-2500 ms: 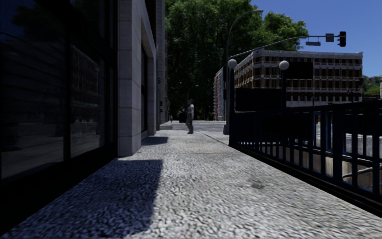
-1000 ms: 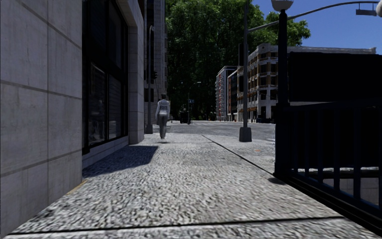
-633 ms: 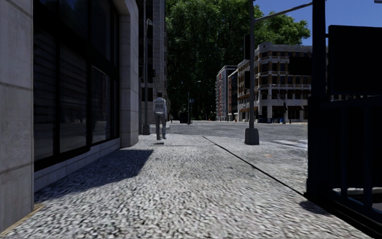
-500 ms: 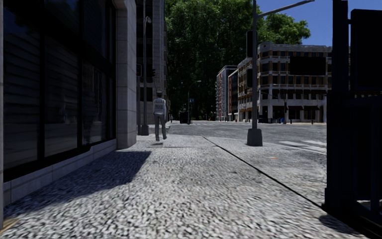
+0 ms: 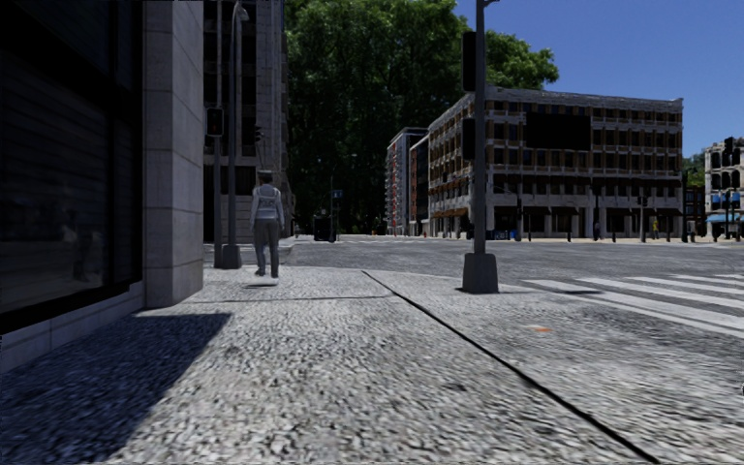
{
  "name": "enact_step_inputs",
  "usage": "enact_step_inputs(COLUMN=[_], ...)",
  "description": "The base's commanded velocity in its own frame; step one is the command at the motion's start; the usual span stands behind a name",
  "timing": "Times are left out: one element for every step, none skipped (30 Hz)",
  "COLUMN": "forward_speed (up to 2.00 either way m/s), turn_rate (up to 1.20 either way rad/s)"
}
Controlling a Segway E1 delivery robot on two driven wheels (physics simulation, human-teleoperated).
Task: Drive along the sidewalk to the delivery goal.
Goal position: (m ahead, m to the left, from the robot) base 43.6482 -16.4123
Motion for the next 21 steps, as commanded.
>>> enact_step_inputs(forward_speed=[2.0, 2.0, 2.0, 2.0, 2.0, 2.0, 2.0, 2.0, 2.0, 2.0, 2.0, 2.0, 2.0, 2.0, 2.0, 2.0, 2.0, 2.0, 2.0, 2.0, 2.0], turn_rate=[-0.64, -0.64, -0.64, -0.64, -0.64, -0.64, -0.64, -0.64, -0.64, -0.64, -0.64, -0.64, -0.64, -0.64, -0.64, -0.64, -0.64, -0.64, -0.64, -0.64, -0.64])
